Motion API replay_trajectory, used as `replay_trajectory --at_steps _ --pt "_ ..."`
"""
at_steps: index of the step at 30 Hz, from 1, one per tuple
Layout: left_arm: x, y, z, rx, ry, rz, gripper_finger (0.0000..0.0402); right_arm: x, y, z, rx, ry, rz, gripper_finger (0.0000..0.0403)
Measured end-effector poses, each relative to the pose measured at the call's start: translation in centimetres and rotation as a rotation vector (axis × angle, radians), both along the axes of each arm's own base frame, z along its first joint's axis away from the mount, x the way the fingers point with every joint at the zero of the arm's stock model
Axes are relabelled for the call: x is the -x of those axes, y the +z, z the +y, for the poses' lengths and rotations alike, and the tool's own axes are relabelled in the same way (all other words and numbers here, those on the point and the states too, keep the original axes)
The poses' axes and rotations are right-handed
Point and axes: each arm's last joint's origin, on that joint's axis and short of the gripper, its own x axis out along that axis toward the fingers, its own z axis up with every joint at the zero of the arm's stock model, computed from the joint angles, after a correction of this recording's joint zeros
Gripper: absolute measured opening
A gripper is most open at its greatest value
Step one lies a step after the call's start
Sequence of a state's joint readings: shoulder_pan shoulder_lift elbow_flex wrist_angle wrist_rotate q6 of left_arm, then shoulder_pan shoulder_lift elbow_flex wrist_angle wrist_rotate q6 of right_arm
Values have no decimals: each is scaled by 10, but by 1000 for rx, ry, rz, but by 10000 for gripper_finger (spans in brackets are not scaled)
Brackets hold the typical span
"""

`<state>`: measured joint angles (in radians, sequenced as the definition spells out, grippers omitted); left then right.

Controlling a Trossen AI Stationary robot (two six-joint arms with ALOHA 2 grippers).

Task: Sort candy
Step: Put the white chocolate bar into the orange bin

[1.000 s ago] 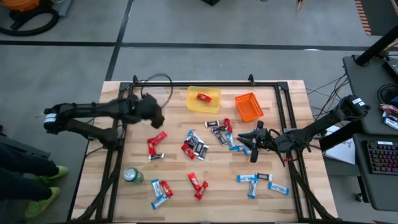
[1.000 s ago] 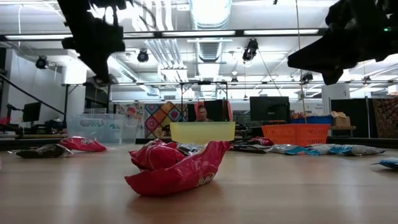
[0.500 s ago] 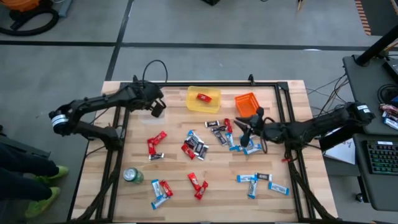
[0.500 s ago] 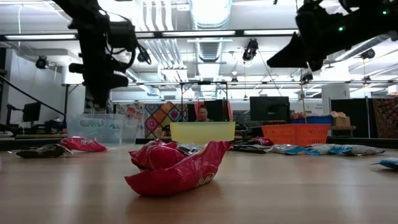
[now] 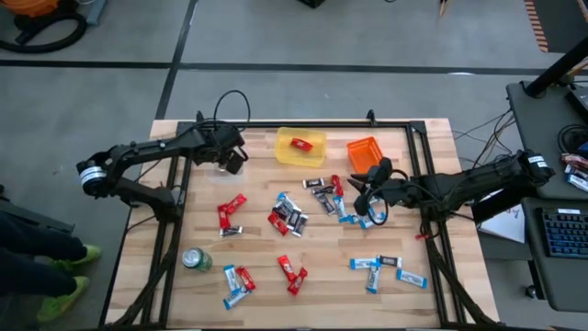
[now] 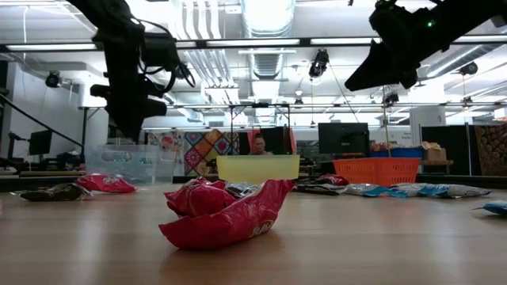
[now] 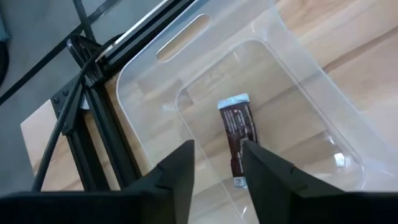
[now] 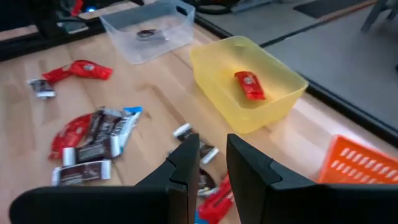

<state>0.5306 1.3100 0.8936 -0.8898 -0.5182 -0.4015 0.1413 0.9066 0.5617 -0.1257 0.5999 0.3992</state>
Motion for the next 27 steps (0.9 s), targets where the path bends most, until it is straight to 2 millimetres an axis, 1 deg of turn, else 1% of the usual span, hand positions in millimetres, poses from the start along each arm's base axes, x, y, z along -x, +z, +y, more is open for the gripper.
replay_trajectory --at_steps 4,7,11,15,20,22,24,27 --pt "-1 4 -7 9 -33 -31 142 -1 1 3 -81 78 -10 68" --pt "-6 10 -20 3 -95 -75 144 -2 1 5 -183 124 -28 68" --pt "-18 22 -46 -34 -236 -183 139 -2 -1 7 -294 131 -36 68" --pt "-33 32 -77 -35 -434 -303 132 4 -9 7 -374 68 27 68" --pt "-46 39 -114 -58 -633 -410 127 18 -14 5 -503 -130 214 68" --pt "-50 42 -126 -66 -687 -450 127 22 -17 4 -508 -195 318 68" --pt "-53 44 -134 -77 -732 -483 127 23 -17 4 -470 -184 430 68" --pt "-56 47 -141 -101 -780 -513 127 20 -19 6 -402 -90 596 71"
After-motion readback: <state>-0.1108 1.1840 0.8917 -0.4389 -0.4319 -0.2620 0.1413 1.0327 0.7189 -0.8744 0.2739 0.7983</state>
